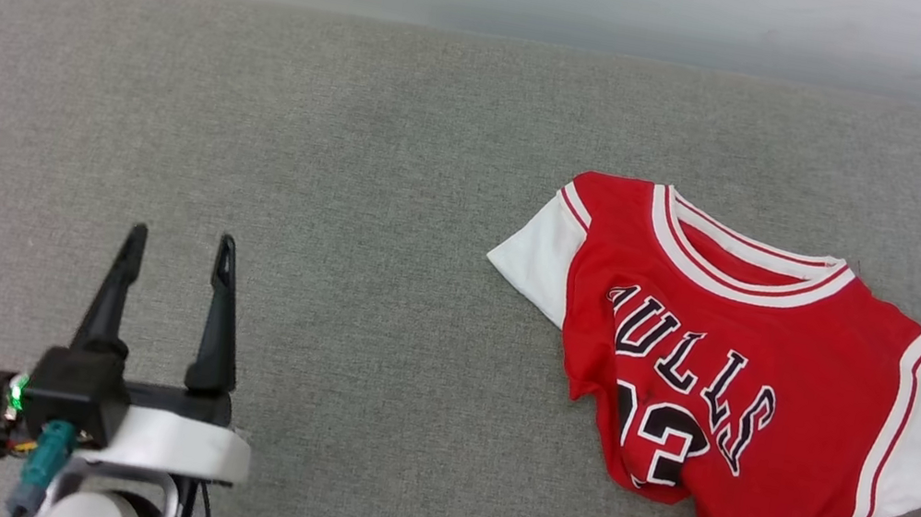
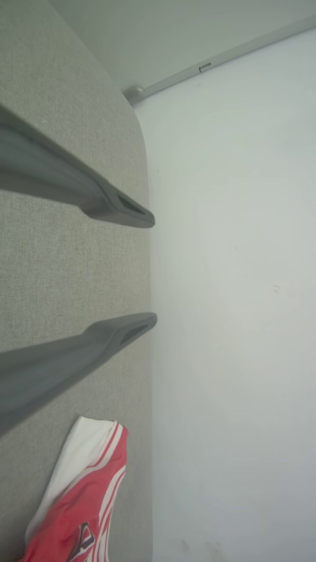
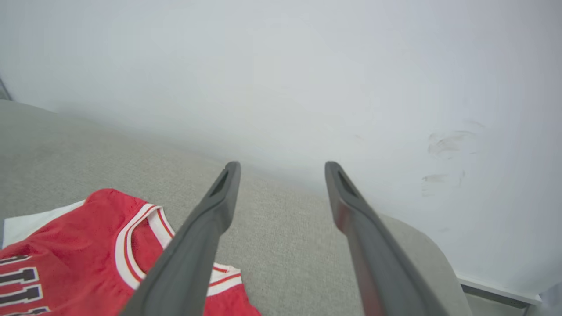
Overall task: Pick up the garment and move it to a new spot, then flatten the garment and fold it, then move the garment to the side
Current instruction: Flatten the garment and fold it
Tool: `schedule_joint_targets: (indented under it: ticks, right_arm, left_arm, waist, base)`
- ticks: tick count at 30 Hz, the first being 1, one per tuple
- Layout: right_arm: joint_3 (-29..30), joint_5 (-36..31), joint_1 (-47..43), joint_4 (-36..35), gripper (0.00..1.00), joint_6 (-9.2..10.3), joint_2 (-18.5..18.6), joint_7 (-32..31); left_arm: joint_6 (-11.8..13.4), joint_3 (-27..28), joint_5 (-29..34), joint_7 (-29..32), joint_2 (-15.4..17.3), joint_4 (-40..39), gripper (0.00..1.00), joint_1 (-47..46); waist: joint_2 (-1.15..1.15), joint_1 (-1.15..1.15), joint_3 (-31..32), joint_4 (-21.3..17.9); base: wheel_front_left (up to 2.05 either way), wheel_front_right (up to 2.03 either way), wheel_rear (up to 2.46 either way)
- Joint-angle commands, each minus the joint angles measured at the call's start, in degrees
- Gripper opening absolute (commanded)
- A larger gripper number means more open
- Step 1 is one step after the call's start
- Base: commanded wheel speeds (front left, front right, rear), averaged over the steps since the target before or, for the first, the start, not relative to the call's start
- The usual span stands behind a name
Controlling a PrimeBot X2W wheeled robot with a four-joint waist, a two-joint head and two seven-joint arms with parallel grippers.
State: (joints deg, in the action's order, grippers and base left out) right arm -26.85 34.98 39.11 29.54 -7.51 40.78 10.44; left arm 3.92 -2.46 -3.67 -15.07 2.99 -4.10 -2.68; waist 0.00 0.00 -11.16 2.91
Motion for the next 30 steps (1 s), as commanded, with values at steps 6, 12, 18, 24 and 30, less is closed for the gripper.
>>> schedule_joint_targets:
  ticks: [6, 12, 18, 24, 30]
  right_arm:
    - [15.19, -15.52, -7.75, -9.20, 1.00, 0.04, -12.10, 4.75]
    - [25.64, -24.62, -18.85, -24.82, 1.00, 0.04, -23.01, 4.73]
    - [28.98, -26.33, -26.19, -32.85, 1.00, 0.04, -28.88, 4.75]
    - [30.21, -28.22, -32.05, -36.92, 1.00, 0.04, -32.99, 4.74]
    - [30.10, -28.62, -34.78, -40.16, 1.00, 0.03, -35.31, 4.75]
  left_arm:
    - [-2.49, 3.78, 0.34, -0.15, 1.64, -0.12, 1.00, -4.90]
    - [-5.63, 4.59, 0.22, -0.14, 3.86, 4.20, 1.00, -10.74]
    - [-7.87, 3.64, -0.05, 0.23, 6.27, 10.79, 1.00, -18.20]
    - [-10.84, -1.33, -2.86, 9.01, 9.75, 16.19, 1.00, -28.59]
    - [-11.25, -14.31, -12.44, 24.07, 15.30, 17.63, 1.00, -39.14]
  waist:
    - [0.00, 0.00, -0.14, -0.78]
    - [0.00, 0.00, -1.02, -1.29]
    - [0.00, 0.00, -1.74, -2.18]
    - [0.00, 0.00, -2.86, -3.56]
    - [0.00, 0.00, -5.07, -5.40]
  base:
    - [0.00, 0.00, 0.00]
    - [0.00, 0.00, 0.00]
    - [0.00, 0.00, 0.00]
    - [0.00, 0.00, 0.00]
    - [0.00, 0.00, 0.00]
